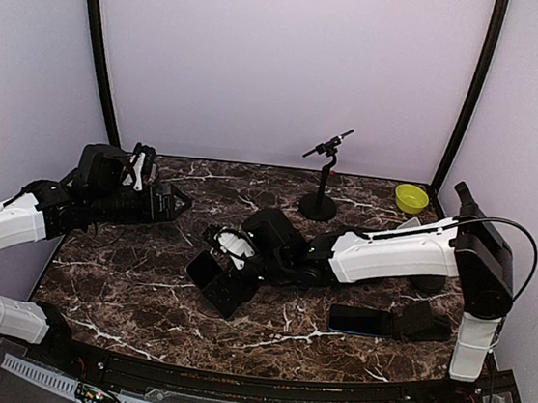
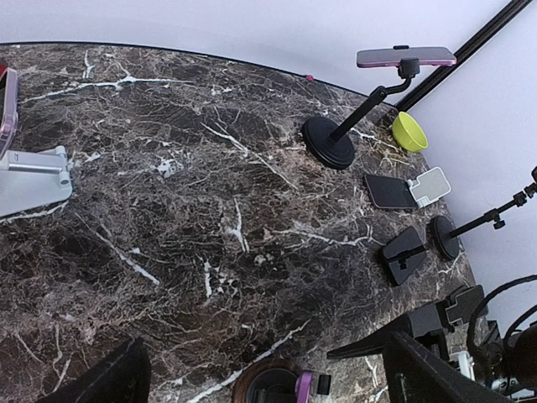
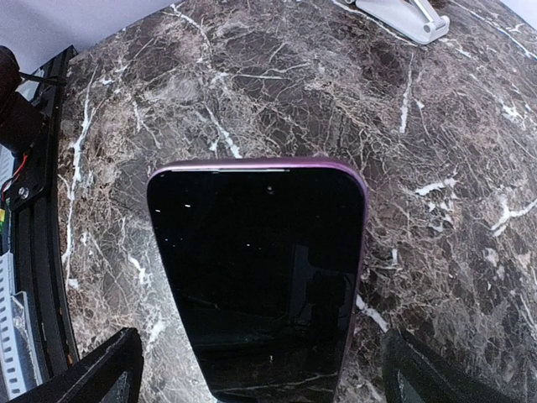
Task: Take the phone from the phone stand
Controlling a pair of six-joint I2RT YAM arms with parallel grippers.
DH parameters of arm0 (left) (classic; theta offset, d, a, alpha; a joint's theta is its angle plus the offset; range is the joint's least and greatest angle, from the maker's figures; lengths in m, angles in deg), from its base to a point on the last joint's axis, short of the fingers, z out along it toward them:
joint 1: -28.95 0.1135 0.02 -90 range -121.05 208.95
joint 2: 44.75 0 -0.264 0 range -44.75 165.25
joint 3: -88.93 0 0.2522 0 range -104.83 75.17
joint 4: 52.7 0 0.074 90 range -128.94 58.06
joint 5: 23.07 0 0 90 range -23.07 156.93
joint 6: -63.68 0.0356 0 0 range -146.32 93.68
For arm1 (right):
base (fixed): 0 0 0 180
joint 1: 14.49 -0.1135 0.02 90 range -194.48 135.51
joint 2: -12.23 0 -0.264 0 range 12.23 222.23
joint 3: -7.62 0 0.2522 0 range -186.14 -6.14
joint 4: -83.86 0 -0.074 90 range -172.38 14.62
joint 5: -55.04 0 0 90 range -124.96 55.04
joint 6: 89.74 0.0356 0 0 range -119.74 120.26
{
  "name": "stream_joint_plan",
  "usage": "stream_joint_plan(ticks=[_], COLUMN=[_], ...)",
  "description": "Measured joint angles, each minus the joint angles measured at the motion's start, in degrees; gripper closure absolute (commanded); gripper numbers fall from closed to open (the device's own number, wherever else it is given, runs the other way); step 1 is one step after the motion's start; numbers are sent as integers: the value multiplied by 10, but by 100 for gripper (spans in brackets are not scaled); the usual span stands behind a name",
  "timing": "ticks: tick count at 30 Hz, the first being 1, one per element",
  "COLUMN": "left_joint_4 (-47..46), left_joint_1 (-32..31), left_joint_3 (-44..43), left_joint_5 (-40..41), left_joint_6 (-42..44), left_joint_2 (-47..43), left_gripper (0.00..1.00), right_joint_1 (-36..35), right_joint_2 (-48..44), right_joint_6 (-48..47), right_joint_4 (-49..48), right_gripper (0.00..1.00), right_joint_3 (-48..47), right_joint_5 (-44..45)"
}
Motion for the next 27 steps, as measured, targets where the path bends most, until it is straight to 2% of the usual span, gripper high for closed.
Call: stream_joint_plan(ticks=[17,27], left_joint_4=[0,0], left_joint_1=[1,1], left_joint_3=[3,11], left_joint_5=[0,5], left_joint_6=[2,1], left_joint_2=[4,3], left_gripper=[1,1], right_joint_1=[-13,-14], right_joint_2=[59,79], right_joint_6=[-18,-18], right_joint_4=[10,11], right_gripper=[1,19], right_joint_3=[-35,-40], right_joint_5=[10,31])
